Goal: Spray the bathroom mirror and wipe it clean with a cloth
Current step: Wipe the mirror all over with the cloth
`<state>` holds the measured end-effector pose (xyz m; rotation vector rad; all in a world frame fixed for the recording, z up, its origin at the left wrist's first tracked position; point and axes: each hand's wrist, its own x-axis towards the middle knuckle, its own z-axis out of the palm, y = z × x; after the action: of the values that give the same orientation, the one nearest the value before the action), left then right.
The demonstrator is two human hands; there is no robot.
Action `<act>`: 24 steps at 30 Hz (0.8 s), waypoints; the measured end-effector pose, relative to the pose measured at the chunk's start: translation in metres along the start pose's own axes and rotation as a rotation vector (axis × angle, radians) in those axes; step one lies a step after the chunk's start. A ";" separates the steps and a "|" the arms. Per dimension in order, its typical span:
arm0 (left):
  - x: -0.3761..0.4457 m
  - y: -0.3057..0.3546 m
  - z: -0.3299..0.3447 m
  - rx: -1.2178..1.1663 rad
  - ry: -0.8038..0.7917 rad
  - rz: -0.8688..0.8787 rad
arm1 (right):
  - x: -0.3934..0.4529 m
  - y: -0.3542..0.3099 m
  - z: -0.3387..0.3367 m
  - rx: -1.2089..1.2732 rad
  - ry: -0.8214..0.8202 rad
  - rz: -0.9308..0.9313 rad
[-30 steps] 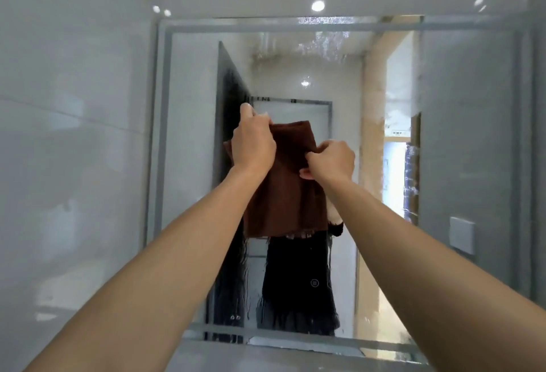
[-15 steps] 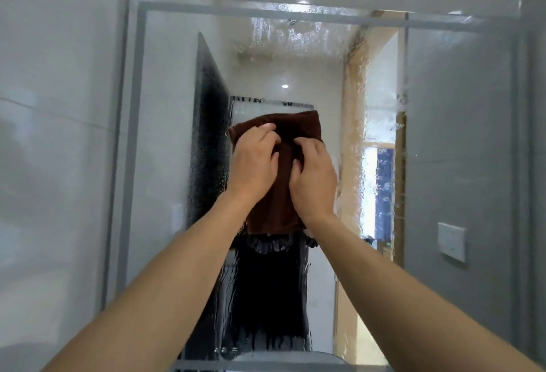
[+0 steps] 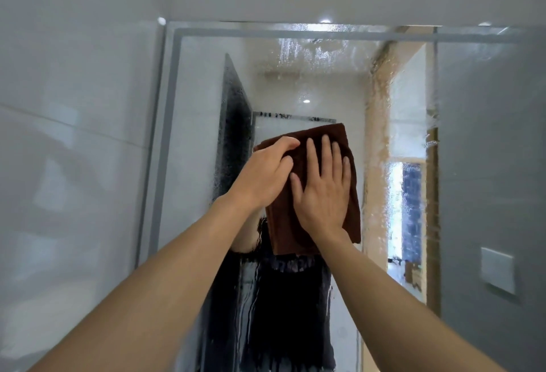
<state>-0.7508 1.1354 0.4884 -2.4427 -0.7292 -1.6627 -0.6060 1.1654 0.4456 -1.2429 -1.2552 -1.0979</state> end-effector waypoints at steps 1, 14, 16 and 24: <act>-0.001 0.001 0.000 0.015 0.006 0.007 | 0.000 0.000 0.003 -0.032 -0.009 -0.010; -0.019 -0.025 -0.031 0.280 0.317 0.030 | 0.028 -0.045 0.018 -0.094 -0.044 -0.127; -0.020 -0.027 -0.037 0.321 0.371 0.024 | 0.033 -0.056 0.023 -0.085 -0.048 -0.165; -0.004 -0.017 -0.040 0.499 0.397 0.034 | 0.054 -0.024 0.013 -0.105 -0.021 -0.203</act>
<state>-0.7932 1.1355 0.4980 -1.7176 -0.8979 -1.6335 -0.6285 1.1807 0.4992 -1.2267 -1.3779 -1.3142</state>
